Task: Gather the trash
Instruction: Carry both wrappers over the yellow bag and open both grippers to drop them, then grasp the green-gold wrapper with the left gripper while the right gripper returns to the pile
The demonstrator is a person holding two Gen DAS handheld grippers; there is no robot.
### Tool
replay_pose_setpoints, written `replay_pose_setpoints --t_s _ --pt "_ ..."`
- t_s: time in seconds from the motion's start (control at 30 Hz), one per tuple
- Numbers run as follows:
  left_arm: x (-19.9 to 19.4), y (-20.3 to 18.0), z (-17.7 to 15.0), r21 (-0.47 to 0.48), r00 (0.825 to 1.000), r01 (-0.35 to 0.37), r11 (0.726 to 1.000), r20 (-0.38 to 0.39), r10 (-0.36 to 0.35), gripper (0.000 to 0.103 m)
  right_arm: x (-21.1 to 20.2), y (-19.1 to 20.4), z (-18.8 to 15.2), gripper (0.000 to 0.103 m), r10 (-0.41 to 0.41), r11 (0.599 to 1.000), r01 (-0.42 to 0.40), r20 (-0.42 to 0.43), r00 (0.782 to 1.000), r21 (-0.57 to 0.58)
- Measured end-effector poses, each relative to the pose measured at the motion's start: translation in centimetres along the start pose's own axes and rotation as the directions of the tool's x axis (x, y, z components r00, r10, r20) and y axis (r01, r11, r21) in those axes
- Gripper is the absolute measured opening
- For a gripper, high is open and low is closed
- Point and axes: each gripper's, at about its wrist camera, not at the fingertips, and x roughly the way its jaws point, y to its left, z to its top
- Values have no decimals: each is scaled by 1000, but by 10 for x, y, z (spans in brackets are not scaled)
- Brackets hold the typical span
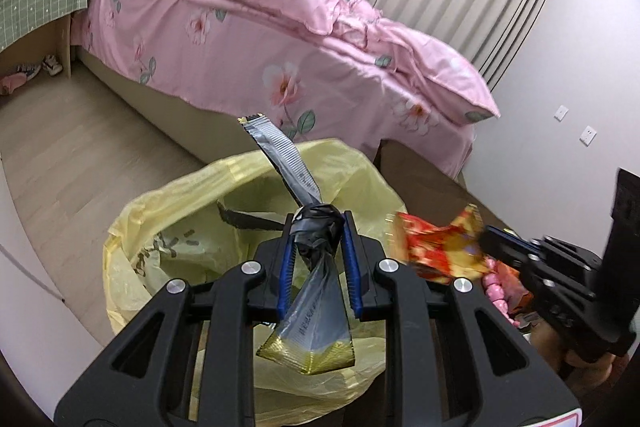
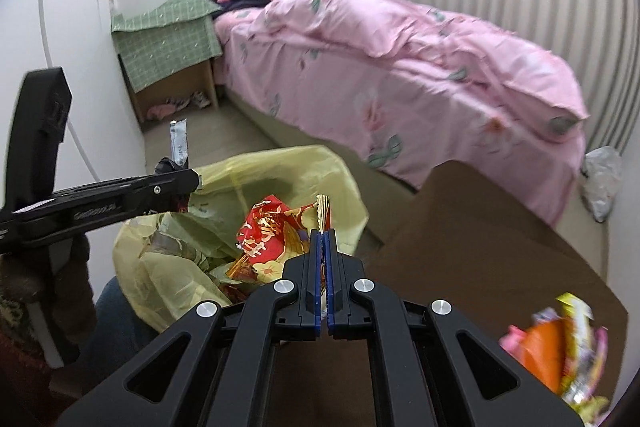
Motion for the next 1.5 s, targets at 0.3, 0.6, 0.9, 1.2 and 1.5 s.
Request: replay_pose_setpoints --t_s 0.3,0.6,0.9,1.2,1.5 --pt "18 9 -4 -29 998 -16 999 -54 14 25 47 -9 -6 5 79 997 -77 -71 994 29" --pt "-5 4 11 -42 997 -69 997 34 71 47 40 -9 -14 36 49 999 -49 -33 998 -1" --pt "-32 -22 13 -17 994 -67 998 85 69 51 -8 -33 -24 40 -8 999 6 35 999 41" --pt "-24 -107 -11 152 997 63 986 44 -70 52 -101 -85 -73 52 -151 981 137 94 984 138" --pt "2 -204 -58 324 972 234 916 -81 -220 53 -185 -135 -157 55 -345 916 321 63 937 240"
